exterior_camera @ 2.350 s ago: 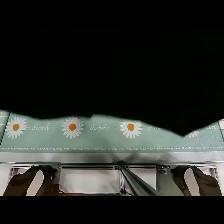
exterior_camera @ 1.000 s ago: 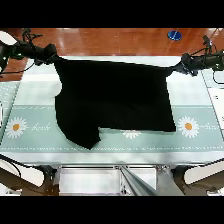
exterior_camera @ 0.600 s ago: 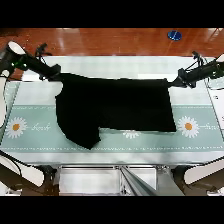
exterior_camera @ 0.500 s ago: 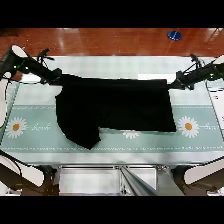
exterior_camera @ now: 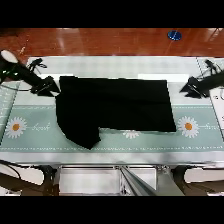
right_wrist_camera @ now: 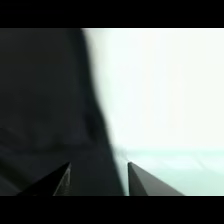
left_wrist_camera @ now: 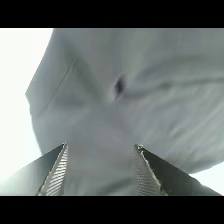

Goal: Fold the shirts.

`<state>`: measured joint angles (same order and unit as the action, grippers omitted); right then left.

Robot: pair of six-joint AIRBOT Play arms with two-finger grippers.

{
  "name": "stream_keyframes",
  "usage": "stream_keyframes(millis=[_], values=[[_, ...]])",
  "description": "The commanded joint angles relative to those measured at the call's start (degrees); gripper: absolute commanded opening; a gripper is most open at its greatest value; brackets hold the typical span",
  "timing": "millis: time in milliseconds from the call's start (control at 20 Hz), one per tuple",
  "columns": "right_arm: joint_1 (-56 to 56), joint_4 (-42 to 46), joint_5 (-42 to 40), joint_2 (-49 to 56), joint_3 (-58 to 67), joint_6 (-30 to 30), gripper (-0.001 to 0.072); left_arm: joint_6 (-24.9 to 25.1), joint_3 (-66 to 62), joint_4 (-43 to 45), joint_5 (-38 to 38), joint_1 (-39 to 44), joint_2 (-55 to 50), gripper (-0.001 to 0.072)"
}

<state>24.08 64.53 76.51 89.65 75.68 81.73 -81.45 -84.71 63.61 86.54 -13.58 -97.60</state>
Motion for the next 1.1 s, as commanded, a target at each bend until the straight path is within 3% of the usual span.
stream_keyframes(millis=[0, 100, 250, 400, 550, 800, 900, 1000, 1050], values=[[5.64, -2.21, -9.64, -13.86, -18.64, -1.49, 0.0417, -2.69, 16.02, 0.2, -7.04, -6.25, 11.76, 0.0508], [7.15, -9.99, -14.49, -21.27, -31.34, -7.1, 0.0417, -3.5, 28.57, -0.04, -12.31, -7.82, 19.78, 0.0509], [7.23, -16.22, -16.85, -26.99, -41.09, -9.9, 0.0417, -3.5, 40.94, -0.63, -13.38, -7.76, 25.73, 0.0508], [7.23, -19.32, -15.63, -27.5, -41.88, -10.47, 0.0417, -6.69, 47.5, -2.82, -15.41, -7.69, 25.77, 0.0508], [7.26, -22.99, -15.69, -27.5, -41.88, -10.47, 0.0417, -3.67, 51.45, -10.84, -18.14, -4.68, 25.77, 0.0508], [14.1, -22.77, -13.29, -27.5, -41.7, -10.47, 0.0417, -3.21, 53.68, -11.61, -20.59, 5.64, 25.35, 0.0492], [17.94, -13.64, -8.41, -27.5, -41.97, -9.46, 0.0417, -2.95, 53.29, -11.67, -21.64, 6.38, 25.42, 0.0028], [17.86, -5.57, -4.24, -27.47, -45.24, -5.35, 0.0417, -1.51, 52.37, -11.65, -21.49, 6.03, 25.42, 0.0024], [17.81, -5.75, -2.91, -27.5, -47.28, -6.54, 0.0417, -1.51, 52.11, -11.65, -21.44, 5.97, 25.42, 0.0024]])
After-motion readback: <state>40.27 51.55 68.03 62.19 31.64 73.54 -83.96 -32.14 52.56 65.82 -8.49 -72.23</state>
